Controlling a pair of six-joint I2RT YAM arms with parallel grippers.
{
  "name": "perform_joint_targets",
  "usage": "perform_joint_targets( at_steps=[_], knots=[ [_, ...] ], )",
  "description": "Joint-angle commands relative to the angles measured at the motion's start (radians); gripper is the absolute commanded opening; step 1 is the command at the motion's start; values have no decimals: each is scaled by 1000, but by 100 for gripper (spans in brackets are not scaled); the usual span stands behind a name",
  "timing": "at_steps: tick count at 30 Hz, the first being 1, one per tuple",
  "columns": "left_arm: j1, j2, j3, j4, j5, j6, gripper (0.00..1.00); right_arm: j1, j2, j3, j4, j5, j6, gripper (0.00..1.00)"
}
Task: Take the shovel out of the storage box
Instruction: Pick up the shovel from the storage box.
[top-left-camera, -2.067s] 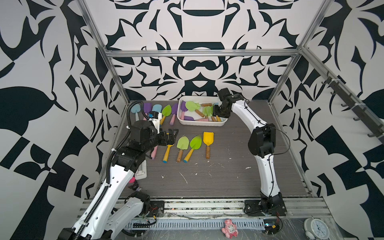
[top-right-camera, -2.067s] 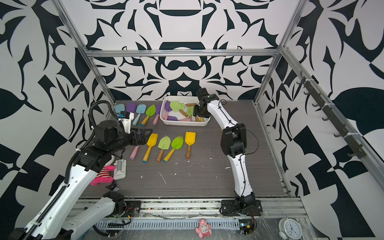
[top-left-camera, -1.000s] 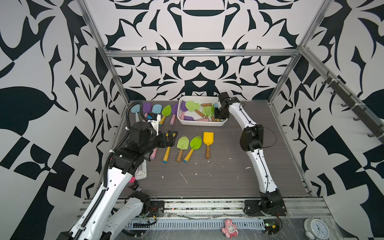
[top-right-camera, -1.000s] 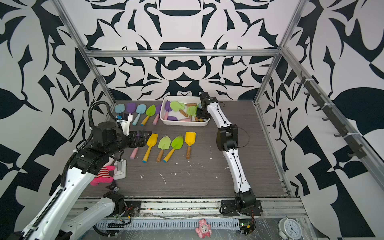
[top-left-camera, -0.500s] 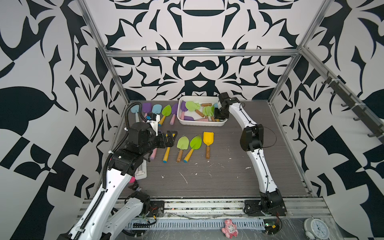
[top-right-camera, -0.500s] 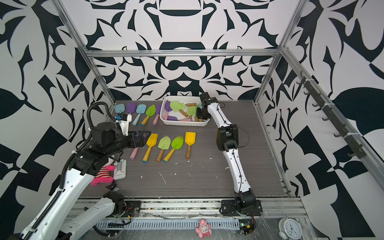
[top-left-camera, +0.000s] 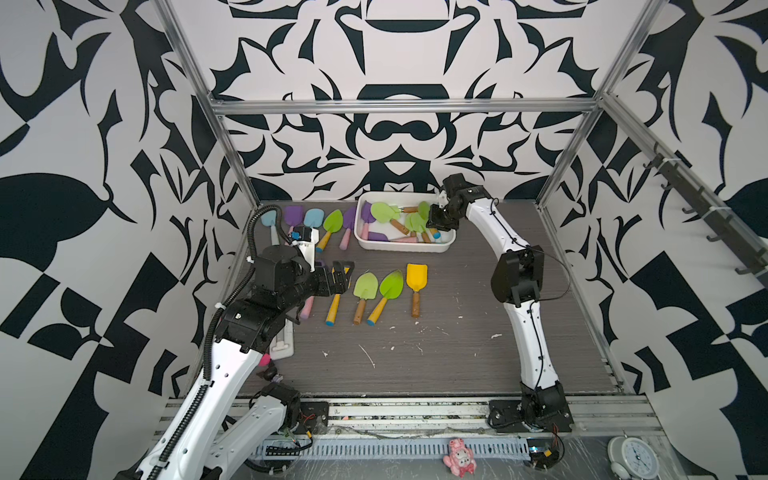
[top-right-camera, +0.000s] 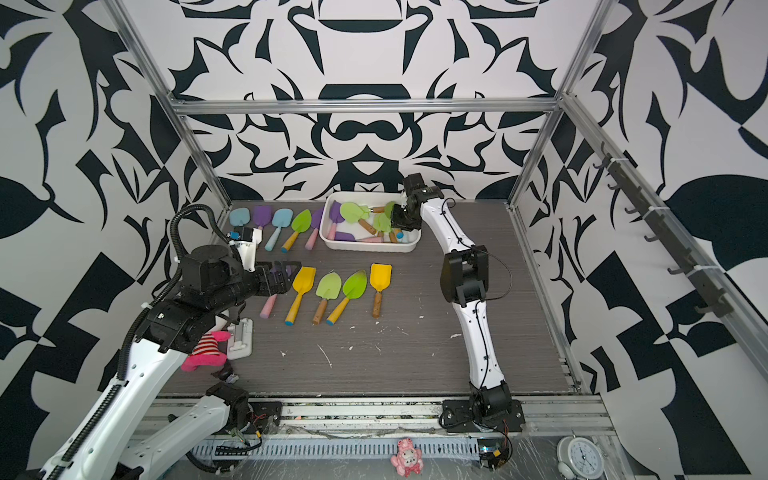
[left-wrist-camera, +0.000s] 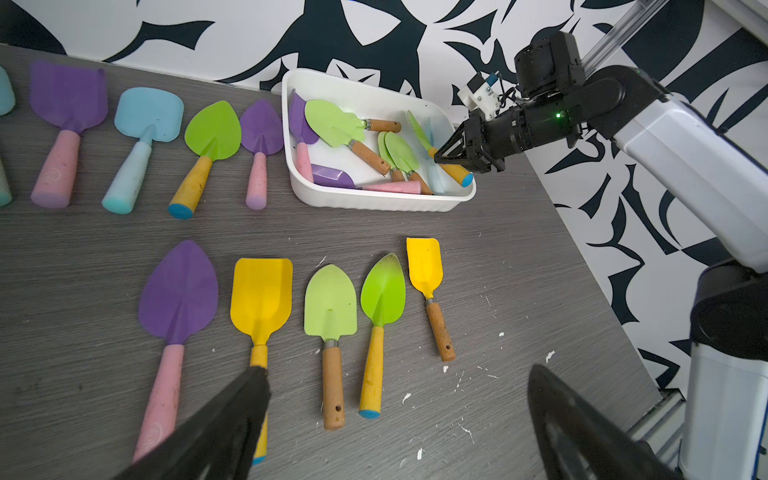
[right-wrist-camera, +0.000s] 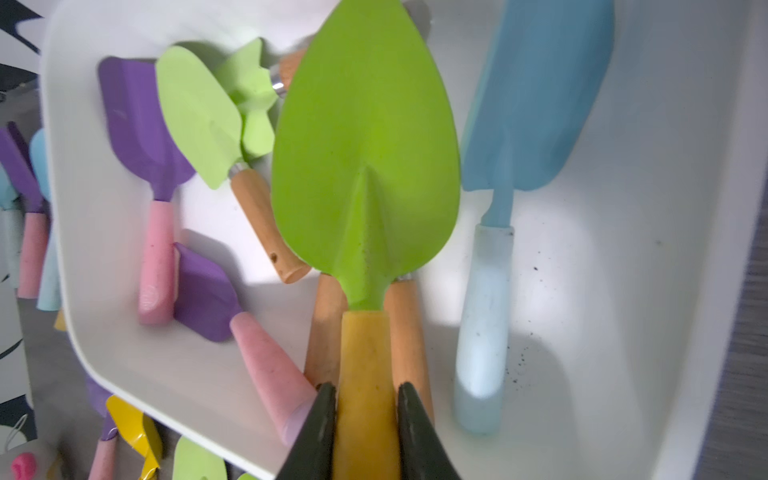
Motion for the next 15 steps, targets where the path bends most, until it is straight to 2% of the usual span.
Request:
perform_joint_targets(
  at_steps=[1,8,15],
  knots=[
    [-2,-14,6,16,-11,-5,99,4,-63,-15,38,-55,27,0],
    [-3,-16,5,24,-14,-4,99,3,-112,-75,105,-117,85,0],
    [-3,-7,0,50,-8,-4,99,10,-240,-258,216,-132,135,0]
  ],
)
